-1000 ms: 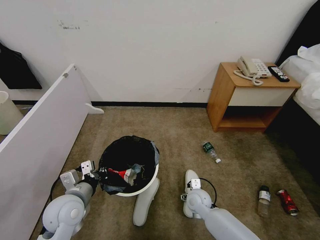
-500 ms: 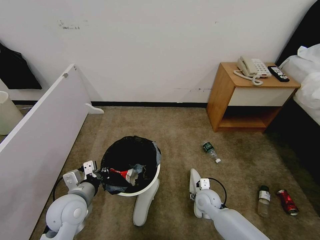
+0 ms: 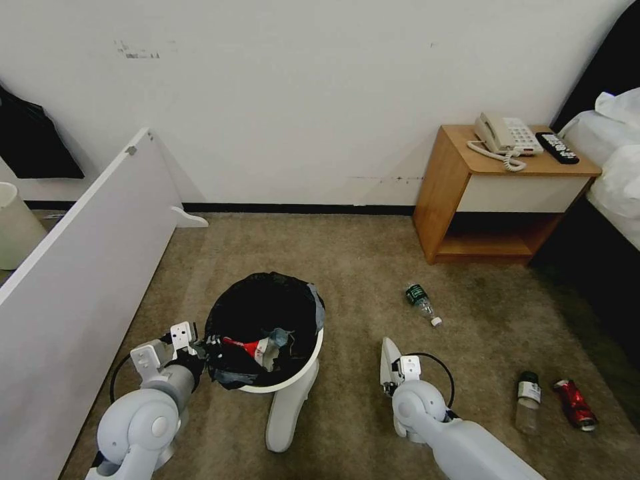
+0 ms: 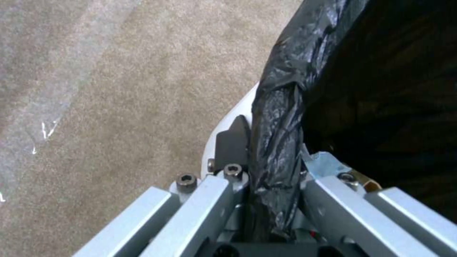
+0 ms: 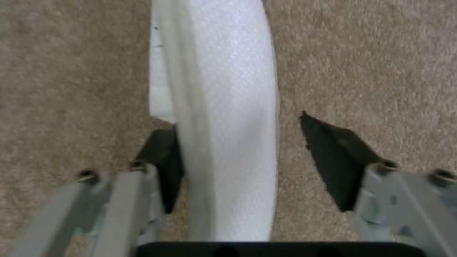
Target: Pick up the trash bin, then pick up the garbage from the floor and place it into the trash bin.
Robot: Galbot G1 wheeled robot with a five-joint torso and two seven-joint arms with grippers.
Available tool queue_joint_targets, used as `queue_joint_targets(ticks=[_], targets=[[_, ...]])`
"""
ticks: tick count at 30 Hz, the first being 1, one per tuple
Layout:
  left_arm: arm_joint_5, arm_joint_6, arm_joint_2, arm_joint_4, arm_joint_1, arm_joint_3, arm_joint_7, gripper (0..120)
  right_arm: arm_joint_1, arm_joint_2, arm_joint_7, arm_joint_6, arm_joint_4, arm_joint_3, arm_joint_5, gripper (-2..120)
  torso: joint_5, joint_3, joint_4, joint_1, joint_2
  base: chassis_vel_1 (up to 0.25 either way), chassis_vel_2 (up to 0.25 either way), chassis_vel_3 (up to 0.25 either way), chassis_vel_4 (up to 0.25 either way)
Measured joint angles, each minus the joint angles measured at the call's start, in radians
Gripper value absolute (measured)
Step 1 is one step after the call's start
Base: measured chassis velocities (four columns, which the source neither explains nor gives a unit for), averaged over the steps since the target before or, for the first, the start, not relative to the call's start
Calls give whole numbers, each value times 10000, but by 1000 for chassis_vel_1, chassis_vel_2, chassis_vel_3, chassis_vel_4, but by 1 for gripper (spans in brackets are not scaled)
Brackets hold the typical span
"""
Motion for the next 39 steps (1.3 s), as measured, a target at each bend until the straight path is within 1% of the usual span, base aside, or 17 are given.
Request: queue_joint_targets(ticks=[2, 3, 4, 5, 7, 8, 10, 11, 12, 14, 22, 28, 30, 33, 36, 37, 39], targets=[[24, -2, -7, 16, 1, 1, -1, 1, 19, 50, -87, 30, -63, -17, -18, 47, 0, 0, 0, 0, 0, 0, 0, 0, 0], [24, -2, -7, 16, 1, 1, -1, 1, 19, 50, -87, 30, -63, -17, -18, 47, 0, 0, 0, 0, 0, 0, 0, 0, 0], [27, -3, -6, 16, 10, -4, -1, 1, 40, 90, -147, 58, -118, -18, -37, 41, 1, 0, 0, 0, 0, 0, 0, 0, 0], [27, -3, -6, 16, 10, -4, -1, 1, 40, 90, -147, 58, -118, -18, -37, 41, 1, 0, 0, 0, 0, 0, 0, 0, 0], [28, -3, 19, 14, 36, -48, -1, 1, 108, 157, -183, 94, -139, -30, -42, 28, 0, 0, 1, 1, 0, 0, 0, 0, 0], [28, -3, 19, 14, 36, -48, -1, 1, 108, 157, -183, 94, -139, -30, -42, 28, 0, 0, 1, 1, 0, 0, 0, 0, 0], [30, -3, 26, 12, 37, -71, -2, 1, 150, 193, -182, 112, -138, -53, -40, 19, 0, 0, 1, 0, 0, 0, 0, 0, 0], [30, -4, 20, 7, 27, -70, -2, 1, 175, 212, -183, 124, -149, -66, -40, 13, 0, 0, 0, 0, 0, 0, 0, 0, 0], [30, -4, 20, 7, 27, -70, -2, 1, 175, 212, -183, 124, -149, -66, -40, 13, 0, 0, 0, 0, 0, 0, 0, 0, 0], [31, -4, -3, -1, 23, -60, -2, 1, 182, 194, -201, 138, -147, -72, -40, 4, 1, 0, 0, 0, 0, 0, 0, 0, 0], [184, -3, 11, -5, 103, 80, 27, 1, 89, -82, -236, 165, 158, -4, -33, 1, 0, 0, 1, 0, 0, 0, 0, 0, 0], [229, -4, 215, 88, 33, 343, 50, 1, -197, -731, -199, 179, 1239, 298, -33, 1, 1, 0, 0, 0, 0, 0, 0, 0, 0], [216, 18, 324, 199, -27, 459, 89, 1, -396, -1183, -195, 181, 2054, 570, -30, 1, 2, 0, 1, 1, 0, 0, 0, 0, 0], [211, 36, 383, 253, -50, 512, 126, 1, -482, -1386, -202, 182, 2414, 733, -28, 1, 1, 0, 0, 0, 0, 0, 0, 0, 0], [194, 91, 591, 382, -133, 686, 202, 1, -791, -2219, -472, 215, 3664, 1533, -31, 1, 3, 0, 0, 1, 0, 0, 0, 0, 0], [194, 91, 591, 382, -133, 686, 202, 1, -791, -2219, -472, 215, 3664, 1533, -31, 1, 3, 0, 0, 1, 0, 0, 0, 0, 0], [134, 144, 732, 442, -228, 802, 227, 1, -900, -2873, -808, 334, 4560, 2127, -34, 1, 2, 1, 0, 0, 0, 0, 0, 0, 0]])
